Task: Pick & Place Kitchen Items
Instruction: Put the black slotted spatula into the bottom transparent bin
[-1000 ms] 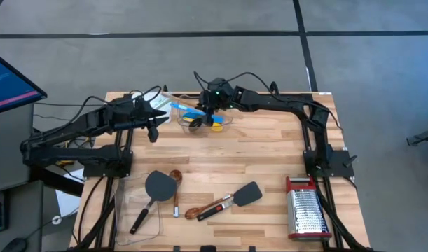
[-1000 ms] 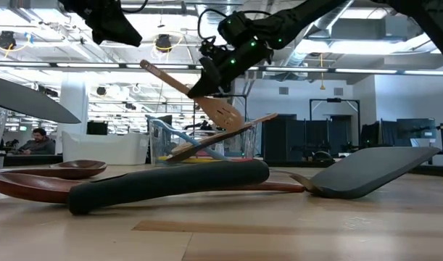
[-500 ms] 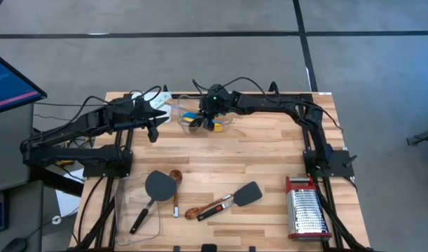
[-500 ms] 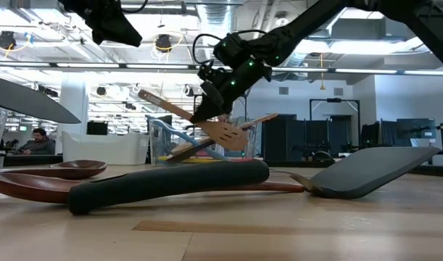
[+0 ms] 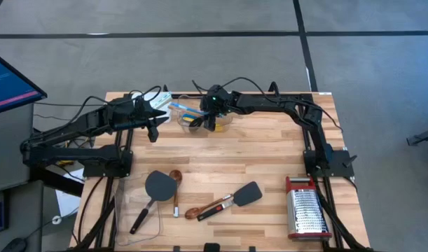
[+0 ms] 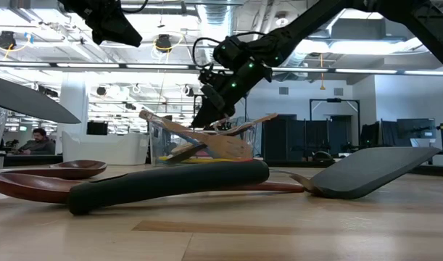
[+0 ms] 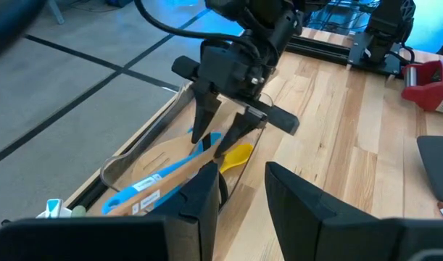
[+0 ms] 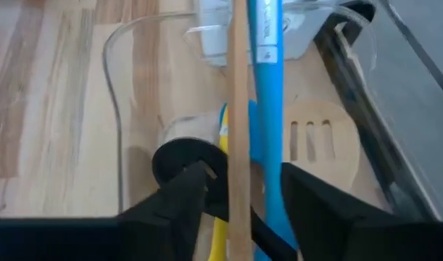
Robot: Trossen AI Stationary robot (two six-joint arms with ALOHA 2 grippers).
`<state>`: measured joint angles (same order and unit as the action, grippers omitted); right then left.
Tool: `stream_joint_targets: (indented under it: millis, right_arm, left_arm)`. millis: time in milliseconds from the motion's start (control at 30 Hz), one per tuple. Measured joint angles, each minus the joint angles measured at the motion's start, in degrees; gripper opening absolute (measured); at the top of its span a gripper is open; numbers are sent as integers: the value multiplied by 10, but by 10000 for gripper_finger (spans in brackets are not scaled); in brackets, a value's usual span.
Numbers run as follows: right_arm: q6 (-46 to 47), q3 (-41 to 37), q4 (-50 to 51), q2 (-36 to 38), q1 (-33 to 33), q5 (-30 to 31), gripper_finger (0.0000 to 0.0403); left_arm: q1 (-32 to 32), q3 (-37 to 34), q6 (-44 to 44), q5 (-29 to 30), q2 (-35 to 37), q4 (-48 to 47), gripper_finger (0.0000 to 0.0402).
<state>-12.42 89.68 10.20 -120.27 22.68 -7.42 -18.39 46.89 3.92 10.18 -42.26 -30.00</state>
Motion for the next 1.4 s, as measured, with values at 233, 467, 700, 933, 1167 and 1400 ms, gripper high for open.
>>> stream_joint_targets:
  millis: [233,467,700,933,1167,1400]
  right_arm:
    - [-22,118,143,0,-2,0,221]
    - [-32,300,406,1,-11,0,147]
    - [-56,345,583,1,-38,7,13]
    - [-66,345,566,3,-70,36,2]
    - [-65,344,570,31,-76,36,1]
    - [-47,290,551,125,-83,42,0]
  left_arm:
    - [0,0,0,0,0,0,99]
    - [0,0,0,0,0,-1,99]
    - [0,-17,0,0,0,-1,99]
    - [0,-65,2,-13,0,5,99]
    - [1,-104,54,-71,0,25,99]
    - [9,-125,67,-81,2,39,99]
